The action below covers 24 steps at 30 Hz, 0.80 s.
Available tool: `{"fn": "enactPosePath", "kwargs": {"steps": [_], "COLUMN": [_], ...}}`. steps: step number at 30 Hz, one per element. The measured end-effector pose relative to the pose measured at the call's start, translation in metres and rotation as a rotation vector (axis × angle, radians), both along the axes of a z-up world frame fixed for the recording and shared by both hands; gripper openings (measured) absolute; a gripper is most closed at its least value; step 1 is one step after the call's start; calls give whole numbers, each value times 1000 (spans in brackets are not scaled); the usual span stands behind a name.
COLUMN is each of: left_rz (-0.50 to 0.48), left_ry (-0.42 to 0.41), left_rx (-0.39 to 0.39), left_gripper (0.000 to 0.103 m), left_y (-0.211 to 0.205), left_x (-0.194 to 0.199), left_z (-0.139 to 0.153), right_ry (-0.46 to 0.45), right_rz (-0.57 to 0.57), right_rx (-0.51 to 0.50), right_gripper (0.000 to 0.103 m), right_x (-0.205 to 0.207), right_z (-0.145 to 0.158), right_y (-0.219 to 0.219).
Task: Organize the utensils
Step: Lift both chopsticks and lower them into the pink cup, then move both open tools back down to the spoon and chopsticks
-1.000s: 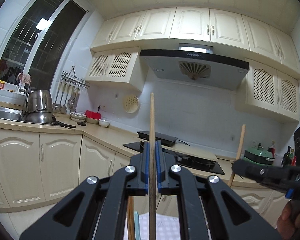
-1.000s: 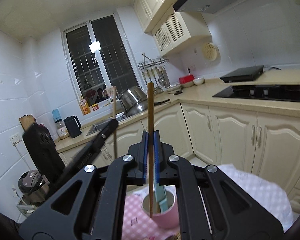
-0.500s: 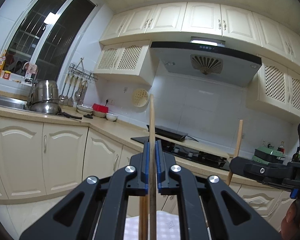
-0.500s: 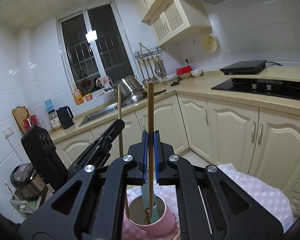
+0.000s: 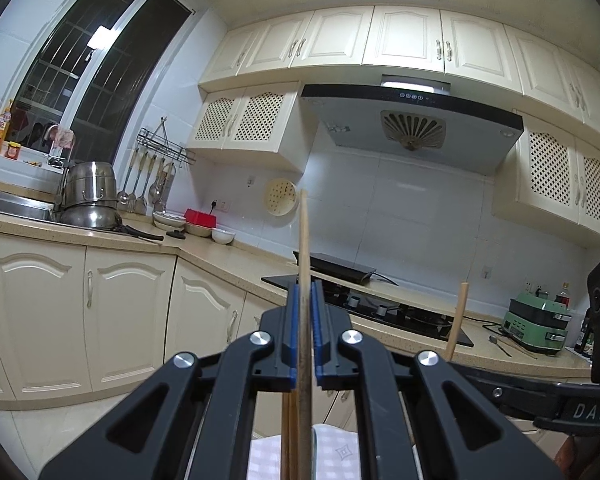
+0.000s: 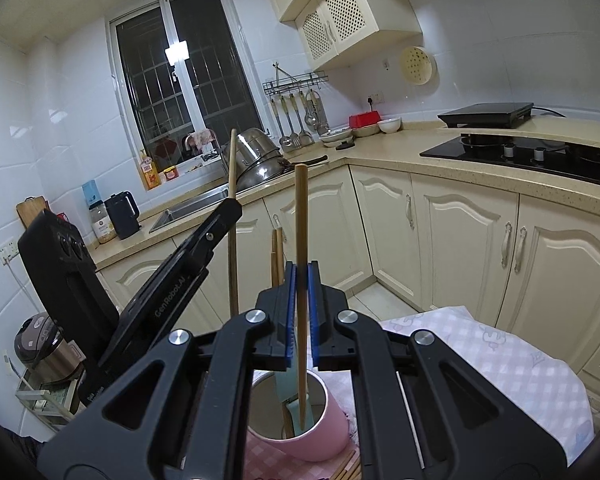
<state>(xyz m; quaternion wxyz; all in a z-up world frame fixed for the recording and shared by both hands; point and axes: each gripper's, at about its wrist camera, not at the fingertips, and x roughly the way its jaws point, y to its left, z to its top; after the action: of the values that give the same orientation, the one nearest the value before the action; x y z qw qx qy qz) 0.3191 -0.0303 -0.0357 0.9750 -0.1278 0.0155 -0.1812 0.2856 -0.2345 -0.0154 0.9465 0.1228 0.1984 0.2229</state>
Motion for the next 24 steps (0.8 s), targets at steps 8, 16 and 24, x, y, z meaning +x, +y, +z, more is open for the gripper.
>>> {"fn": "enactPosePath", "kwargs": {"steps": [8,16,24], "left_rz": [-13,-8,7], "left_ry": [20,102,123], "left_rx": [35,124,186], "left_gripper": [5,66,93], "left_y": [-2,6,15], "left_x": [-3,-25,-63], "left_z": [-7,-26,-16], "right_ry": [7,119,144], "right_rz": [2,-37,-140], "right_rx": [-19,-39,62], "right_gripper": [6,89,96], "right_x": [0,5,-20], "right_z": [-2,-26,-34], "right_y": [2,-5,-44]}}
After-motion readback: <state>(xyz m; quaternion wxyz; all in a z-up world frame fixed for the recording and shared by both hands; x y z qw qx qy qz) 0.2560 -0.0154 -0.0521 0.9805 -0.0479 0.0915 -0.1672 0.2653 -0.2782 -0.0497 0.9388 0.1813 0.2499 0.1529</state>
